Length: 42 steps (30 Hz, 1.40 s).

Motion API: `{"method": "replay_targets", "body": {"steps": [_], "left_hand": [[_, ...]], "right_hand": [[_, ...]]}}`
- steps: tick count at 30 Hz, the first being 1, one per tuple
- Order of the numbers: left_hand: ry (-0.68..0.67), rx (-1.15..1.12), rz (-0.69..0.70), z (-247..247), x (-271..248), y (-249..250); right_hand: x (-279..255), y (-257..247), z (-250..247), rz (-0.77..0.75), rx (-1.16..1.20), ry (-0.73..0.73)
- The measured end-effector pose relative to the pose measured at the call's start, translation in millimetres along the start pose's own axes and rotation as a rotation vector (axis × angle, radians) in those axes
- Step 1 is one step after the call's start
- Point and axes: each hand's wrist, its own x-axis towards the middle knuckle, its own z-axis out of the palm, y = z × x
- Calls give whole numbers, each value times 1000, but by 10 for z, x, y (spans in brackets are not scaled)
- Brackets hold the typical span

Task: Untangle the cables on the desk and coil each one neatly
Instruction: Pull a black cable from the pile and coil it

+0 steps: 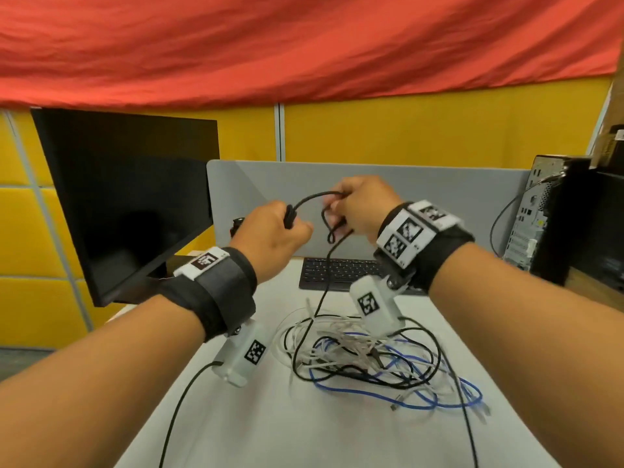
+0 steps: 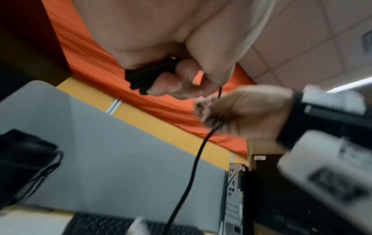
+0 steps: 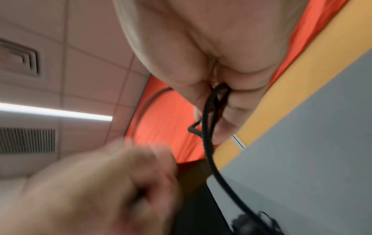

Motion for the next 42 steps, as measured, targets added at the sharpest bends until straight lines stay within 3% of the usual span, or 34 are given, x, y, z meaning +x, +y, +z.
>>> {"method": "replay_targets", "body": {"steps": [3, 6, 9, 12, 14, 16, 18, 20, 22, 25, 28, 32, 34, 35, 36, 38, 39, 40, 42], "left_hand": [[-119, -26, -68, 183, 30, -106], [-185, -65, -37, 266, 92, 7], [-255, 67, 16, 247, 205, 151], [-189, 73, 30, 106, 321, 235], [-83, 0, 44, -22, 376, 268], [-19, -76, 75, -102, 442, 301], [-16, -188, 92, -131, 446, 381], [-38, -317, 94, -126, 410, 465], [-61, -408, 119, -114, 362, 538], [-92, -444, 154, -119, 280, 578], [-57, -464, 173, -119, 227, 517], [-41, -628, 3, -164, 197, 389], [-59, -686, -43, -163, 173, 367], [-66, -710, -37, -171, 162, 378], [-67, -735, -18, -189, 153, 403], [-52, -785, 51, -256, 160, 479], [-49, -806, 82, -295, 173, 515], [-59, -815, 100, -330, 187, 539], [-119, -765, 89, -355, 180, 528]], "right_hand": [[-28, -259, -56, -124, 148, -39], [-71, -346, -64, -214, 210, -110], [-73, -341, -116, -271, 406, -139], [-54, -228, -329, -253, 546, -225], [-65, -38, -433, -127, 323, -292], [-146, 220, -371, 40, -168, -403], [-204, 460, -194, 92, -624, -515], [-146, 597, -50, 44, -731, -418], [-24, 601, -32, 92, -530, -265], [76, 414, -62, 125, -188, -187], [150, 211, -120, -46, 35, -67], [194, 9, -317, -232, 230, -46], [236, -34, -400, -376, 78, 100], [265, -45, -435, -420, -137, 197], [286, -44, -461, -416, -418, 245], [312, 46, -487, -211, -929, 169], [318, 123, -499, -110, -967, 108], [318, 193, -508, -32, -860, 90], [302, 284, -517, -9, -375, 181]]}}
